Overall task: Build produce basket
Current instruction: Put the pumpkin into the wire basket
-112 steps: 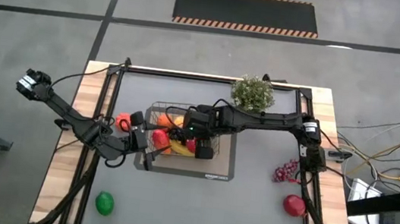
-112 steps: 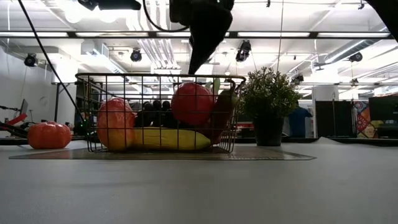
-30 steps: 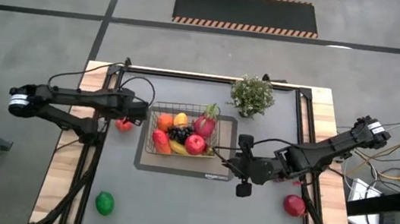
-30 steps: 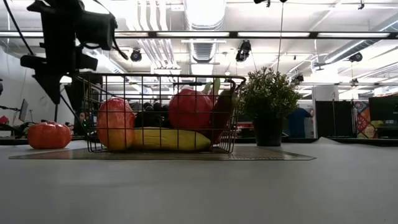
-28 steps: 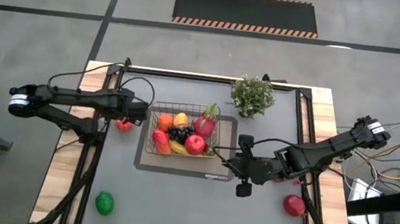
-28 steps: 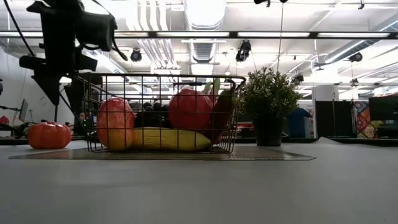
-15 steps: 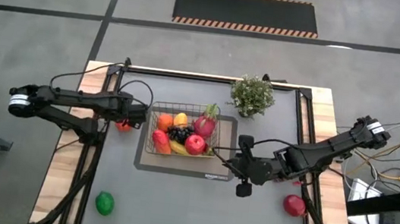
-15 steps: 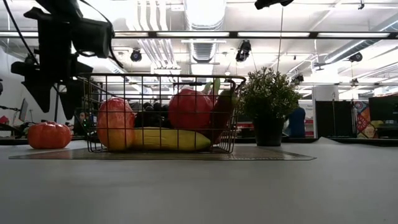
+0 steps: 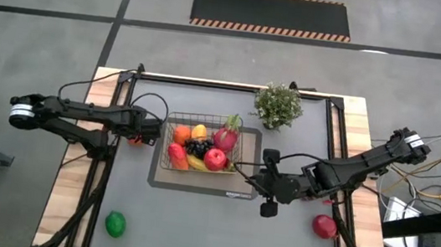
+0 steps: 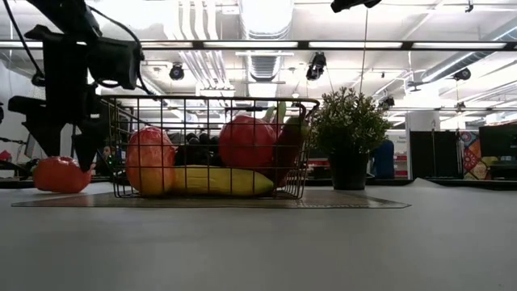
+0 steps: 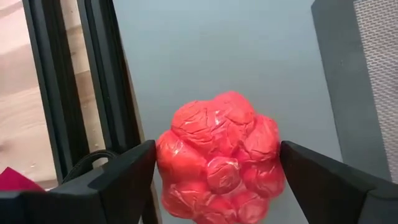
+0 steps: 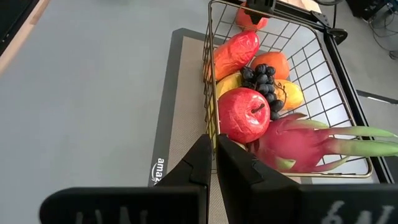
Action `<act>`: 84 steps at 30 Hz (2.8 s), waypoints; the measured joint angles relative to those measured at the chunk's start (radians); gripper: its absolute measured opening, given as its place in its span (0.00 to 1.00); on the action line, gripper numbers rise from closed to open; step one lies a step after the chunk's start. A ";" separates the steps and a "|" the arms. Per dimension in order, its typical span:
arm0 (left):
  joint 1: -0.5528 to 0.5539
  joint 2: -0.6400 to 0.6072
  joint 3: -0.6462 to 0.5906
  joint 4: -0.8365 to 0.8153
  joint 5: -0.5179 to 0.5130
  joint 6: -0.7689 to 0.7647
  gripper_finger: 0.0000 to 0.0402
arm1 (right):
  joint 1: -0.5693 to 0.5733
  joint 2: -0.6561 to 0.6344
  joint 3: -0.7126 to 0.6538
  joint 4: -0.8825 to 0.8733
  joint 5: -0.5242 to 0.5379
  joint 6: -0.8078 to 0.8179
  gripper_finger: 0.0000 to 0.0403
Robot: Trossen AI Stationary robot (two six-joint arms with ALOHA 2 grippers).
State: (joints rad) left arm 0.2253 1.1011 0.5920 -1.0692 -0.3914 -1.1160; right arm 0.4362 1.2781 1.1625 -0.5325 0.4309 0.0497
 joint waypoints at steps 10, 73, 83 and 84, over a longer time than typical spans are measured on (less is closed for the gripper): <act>0.000 -0.001 -0.019 0.020 -0.005 -0.004 0.71 | 0.000 0.000 0.000 0.000 0.000 0.002 0.03; -0.205 0.472 0.811 0.040 -0.037 0.685 0.65 | 0.000 0.001 -0.002 0.015 0.000 0.002 0.03; -0.140 0.473 0.723 0.100 -0.036 0.651 0.65 | 0.000 0.001 -0.006 0.015 0.000 0.002 0.03; -0.139 0.473 0.718 0.102 -0.036 0.651 0.65 | 0.000 0.001 -0.006 0.015 0.000 0.003 0.03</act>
State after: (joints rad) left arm 0.0859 1.5740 1.3098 -0.9675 -0.4274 -0.4650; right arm 0.4362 1.2789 1.1564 -0.5175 0.4309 0.0525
